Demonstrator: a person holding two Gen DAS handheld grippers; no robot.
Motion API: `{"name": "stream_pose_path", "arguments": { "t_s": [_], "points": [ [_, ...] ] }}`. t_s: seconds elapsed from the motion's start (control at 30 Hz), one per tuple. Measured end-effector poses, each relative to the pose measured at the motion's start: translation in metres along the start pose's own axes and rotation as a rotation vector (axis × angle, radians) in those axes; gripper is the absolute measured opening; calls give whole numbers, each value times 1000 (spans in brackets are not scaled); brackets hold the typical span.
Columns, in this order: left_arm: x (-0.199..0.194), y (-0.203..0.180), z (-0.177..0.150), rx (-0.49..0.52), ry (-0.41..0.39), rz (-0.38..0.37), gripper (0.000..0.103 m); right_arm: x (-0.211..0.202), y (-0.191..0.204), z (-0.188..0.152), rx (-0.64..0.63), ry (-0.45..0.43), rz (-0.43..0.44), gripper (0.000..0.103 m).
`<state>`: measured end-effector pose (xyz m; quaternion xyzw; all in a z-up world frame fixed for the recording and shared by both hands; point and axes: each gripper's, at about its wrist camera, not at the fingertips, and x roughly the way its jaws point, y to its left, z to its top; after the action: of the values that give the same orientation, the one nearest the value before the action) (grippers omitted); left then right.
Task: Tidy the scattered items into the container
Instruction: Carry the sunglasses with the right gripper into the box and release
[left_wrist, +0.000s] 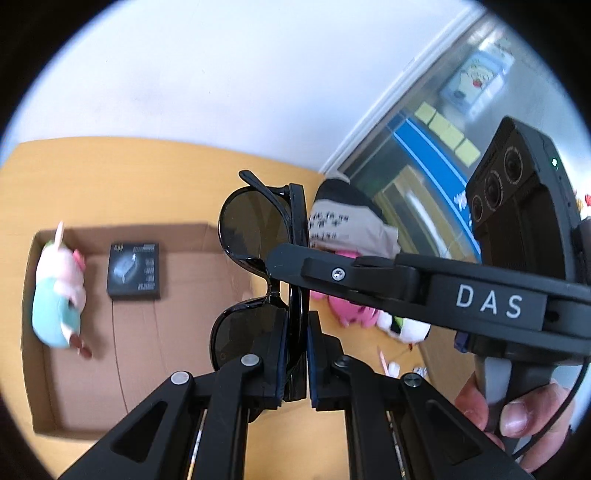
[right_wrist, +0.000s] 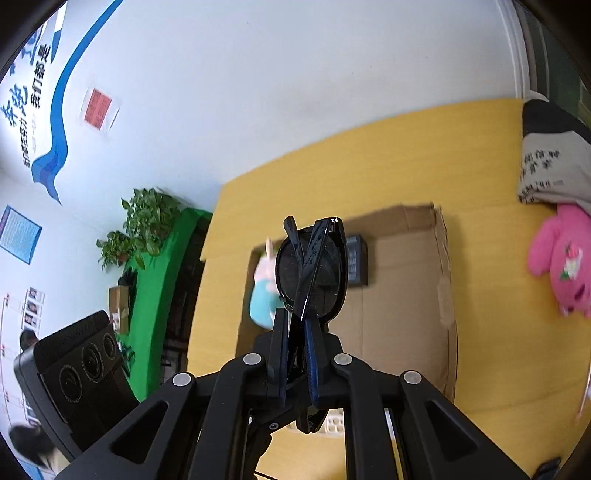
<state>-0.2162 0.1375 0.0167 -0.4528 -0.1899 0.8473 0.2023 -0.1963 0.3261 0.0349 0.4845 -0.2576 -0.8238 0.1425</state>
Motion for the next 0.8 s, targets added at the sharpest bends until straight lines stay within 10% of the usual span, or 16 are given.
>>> {"name": "stream_pose_path", "arguments": {
  "t_s": [0.4,0.8],
  "points": [
    [60,48,69,-99,19,20,8,79,-28,91,-15,54,1,9],
    [190,117,27,-212,218,38,8,201,-126,68,41,214,-96,9]
  ]
}}
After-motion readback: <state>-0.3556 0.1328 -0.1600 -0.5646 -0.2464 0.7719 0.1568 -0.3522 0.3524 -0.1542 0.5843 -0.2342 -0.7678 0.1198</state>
